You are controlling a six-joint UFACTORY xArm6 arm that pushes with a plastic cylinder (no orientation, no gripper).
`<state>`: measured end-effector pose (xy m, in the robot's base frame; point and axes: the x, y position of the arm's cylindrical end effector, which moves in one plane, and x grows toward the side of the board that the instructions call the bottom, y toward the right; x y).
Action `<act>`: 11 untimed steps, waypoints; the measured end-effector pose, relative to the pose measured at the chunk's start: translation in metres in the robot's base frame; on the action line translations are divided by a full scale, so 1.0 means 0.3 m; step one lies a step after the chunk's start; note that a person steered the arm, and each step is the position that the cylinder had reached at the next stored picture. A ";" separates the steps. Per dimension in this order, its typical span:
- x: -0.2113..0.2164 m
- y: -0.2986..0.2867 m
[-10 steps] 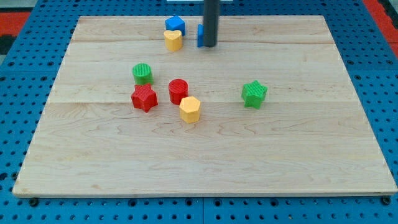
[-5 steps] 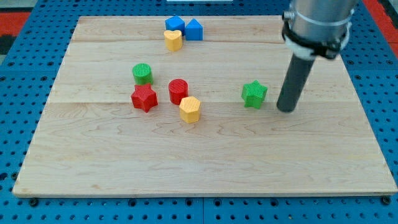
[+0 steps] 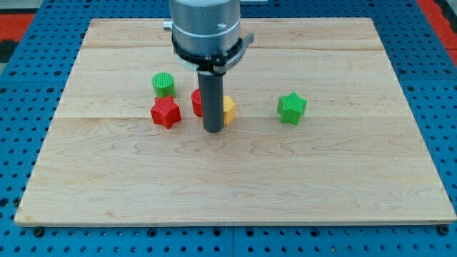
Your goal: Push the yellow hexagon into the yellow heart
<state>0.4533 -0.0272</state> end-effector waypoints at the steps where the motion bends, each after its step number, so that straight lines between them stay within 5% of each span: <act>1: -0.066 0.053; 4: -0.107 0.249; 8: -0.159 0.054; 11: -0.412 -0.005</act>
